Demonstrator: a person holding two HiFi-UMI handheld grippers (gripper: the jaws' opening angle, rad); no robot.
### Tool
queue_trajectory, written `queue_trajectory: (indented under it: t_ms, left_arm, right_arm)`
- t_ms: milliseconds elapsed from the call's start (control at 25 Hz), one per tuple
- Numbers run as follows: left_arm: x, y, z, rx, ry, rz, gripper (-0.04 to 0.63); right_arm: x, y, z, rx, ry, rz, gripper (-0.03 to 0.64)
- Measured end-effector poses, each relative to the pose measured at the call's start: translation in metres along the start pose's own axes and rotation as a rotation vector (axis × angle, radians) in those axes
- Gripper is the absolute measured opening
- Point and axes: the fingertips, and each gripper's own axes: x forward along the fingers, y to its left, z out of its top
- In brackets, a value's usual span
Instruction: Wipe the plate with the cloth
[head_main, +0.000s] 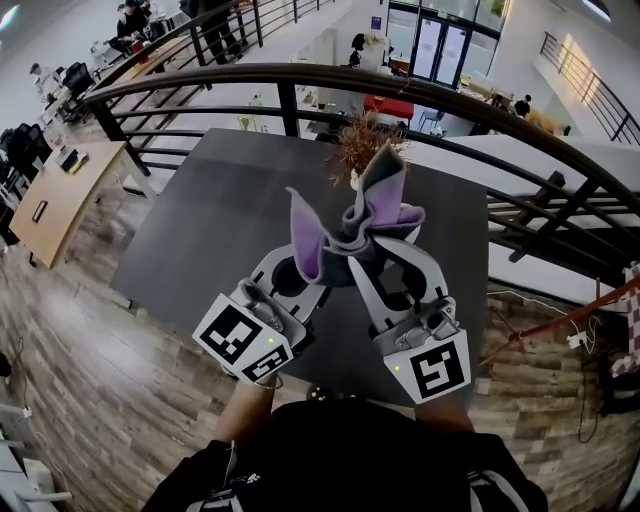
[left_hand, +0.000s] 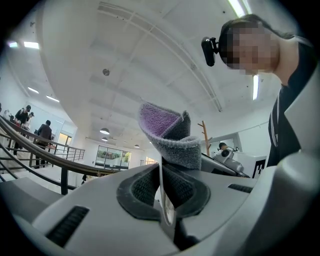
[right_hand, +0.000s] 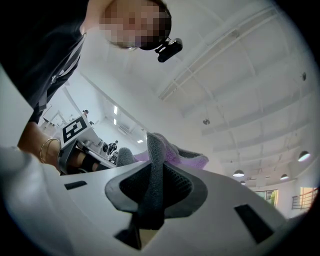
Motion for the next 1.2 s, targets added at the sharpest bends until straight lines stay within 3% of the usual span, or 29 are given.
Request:
queue_trajectory:
  t_ms: [1200]
  left_arm:
    - [-0.005,0.009,0.009,-0.005,-0.012,0.009,0.017]
  right_arm:
    - [-0.036,-0.07,-0.035,-0.024,0.133,-0.221,0.072]
